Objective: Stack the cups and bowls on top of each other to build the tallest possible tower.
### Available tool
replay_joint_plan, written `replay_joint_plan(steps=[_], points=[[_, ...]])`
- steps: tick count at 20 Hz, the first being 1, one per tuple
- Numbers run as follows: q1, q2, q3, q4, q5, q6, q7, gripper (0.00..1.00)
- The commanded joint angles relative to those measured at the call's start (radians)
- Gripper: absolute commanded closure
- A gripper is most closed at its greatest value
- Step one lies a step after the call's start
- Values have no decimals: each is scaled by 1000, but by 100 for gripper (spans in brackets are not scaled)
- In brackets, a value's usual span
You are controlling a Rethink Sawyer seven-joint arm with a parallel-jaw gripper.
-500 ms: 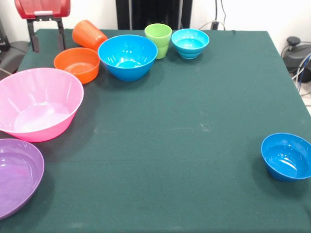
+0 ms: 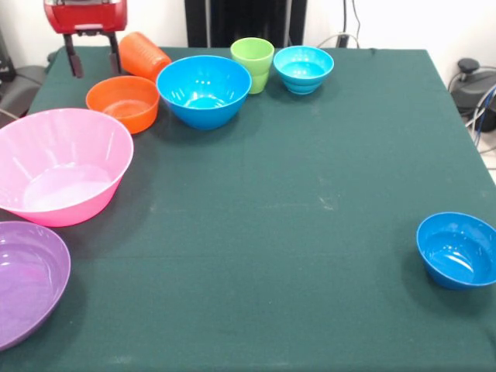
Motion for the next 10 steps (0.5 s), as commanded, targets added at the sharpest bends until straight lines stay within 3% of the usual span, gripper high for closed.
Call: replay_joint_plan(steps=[1, 5, 10], points=[[42, 118, -98, -122, -58, 50, -40, 0], [14, 247, -109, -186, -105, -36, -65, 0], [-18, 355, -87, -250, -72, -29, -143, 0]])
